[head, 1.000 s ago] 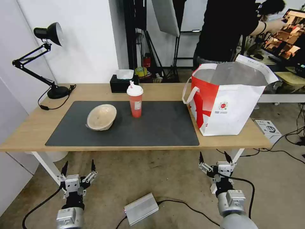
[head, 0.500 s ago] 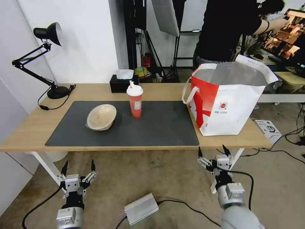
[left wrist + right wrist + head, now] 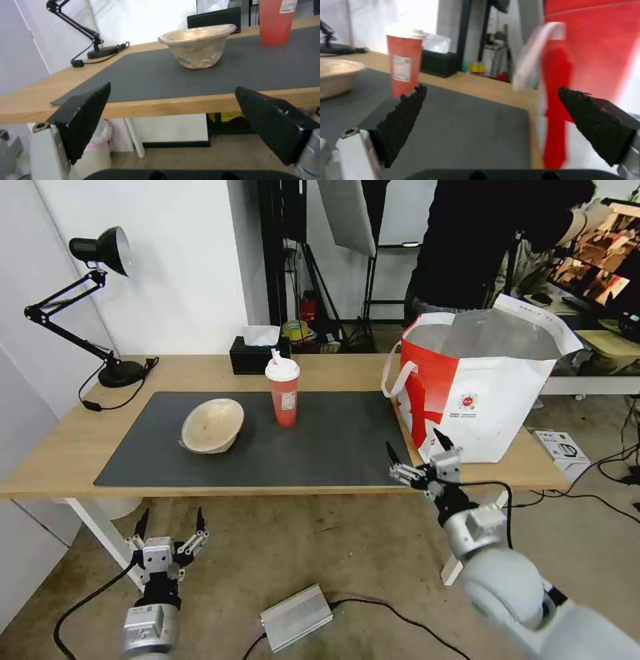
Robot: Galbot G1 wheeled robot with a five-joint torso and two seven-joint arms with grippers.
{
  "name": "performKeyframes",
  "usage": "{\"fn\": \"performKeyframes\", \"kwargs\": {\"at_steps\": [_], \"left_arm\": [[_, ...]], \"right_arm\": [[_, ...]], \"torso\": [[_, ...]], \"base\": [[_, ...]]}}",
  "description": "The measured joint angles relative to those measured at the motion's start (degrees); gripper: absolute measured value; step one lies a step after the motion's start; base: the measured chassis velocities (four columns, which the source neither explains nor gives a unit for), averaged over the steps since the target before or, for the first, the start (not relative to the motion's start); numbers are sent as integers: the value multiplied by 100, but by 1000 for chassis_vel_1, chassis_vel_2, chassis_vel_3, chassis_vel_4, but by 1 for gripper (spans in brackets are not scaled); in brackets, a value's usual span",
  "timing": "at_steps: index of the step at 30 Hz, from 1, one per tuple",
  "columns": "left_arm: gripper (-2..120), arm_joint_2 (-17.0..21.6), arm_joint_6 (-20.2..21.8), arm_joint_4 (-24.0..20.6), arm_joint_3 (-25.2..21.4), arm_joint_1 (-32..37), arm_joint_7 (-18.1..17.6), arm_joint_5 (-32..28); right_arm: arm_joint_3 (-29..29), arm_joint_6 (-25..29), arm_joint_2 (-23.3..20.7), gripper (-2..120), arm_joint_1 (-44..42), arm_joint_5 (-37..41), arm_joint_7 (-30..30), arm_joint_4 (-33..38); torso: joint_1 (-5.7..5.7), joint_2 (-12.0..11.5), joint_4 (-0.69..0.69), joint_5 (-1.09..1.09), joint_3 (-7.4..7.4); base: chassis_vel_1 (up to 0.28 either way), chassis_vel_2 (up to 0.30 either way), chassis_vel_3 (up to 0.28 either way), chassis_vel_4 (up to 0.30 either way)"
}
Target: Pick up the trash from the table and place it into the takeout bag.
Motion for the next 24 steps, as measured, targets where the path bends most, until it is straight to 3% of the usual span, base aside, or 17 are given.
{"fn": "performKeyframes", "kwargs": {"at_steps": [9,24], "left_arm": [[100,-28,57,-2,-4,-59,4,8],[100,-37,61,11,-94,-62,5,-4]], "right_arm": [[-961,-427,70,100,1413,1064,-621,-406],[-2206,-1007,564,100,3113,2323,-852,-1143]], "torso": [[0,0,-1,0,0],[0,0,0,-1,0]], "base": [[0,0,0,0],[0,0,0,0]]}}
